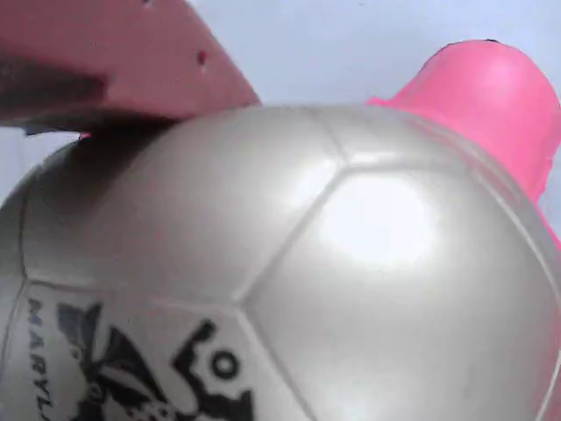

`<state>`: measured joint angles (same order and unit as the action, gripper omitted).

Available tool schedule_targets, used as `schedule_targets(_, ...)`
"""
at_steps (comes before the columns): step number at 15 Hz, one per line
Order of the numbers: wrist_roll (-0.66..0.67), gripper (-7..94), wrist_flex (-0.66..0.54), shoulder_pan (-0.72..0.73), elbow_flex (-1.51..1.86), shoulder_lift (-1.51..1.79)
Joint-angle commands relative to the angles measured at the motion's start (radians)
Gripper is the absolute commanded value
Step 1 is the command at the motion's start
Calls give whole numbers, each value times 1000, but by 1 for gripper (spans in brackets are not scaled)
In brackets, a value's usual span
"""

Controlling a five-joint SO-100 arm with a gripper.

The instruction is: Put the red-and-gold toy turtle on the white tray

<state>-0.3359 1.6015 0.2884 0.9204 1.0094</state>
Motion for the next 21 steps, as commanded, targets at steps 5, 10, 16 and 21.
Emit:
schedule_targets(5,0,63,8,35,-49,49)
schedule_targets(10,-9,67,14,38,-37,72)
schedule_targets(16,35,0,-43,-26,164,598)
schedule_targets(21,150,0,-319,-115,733,1207)
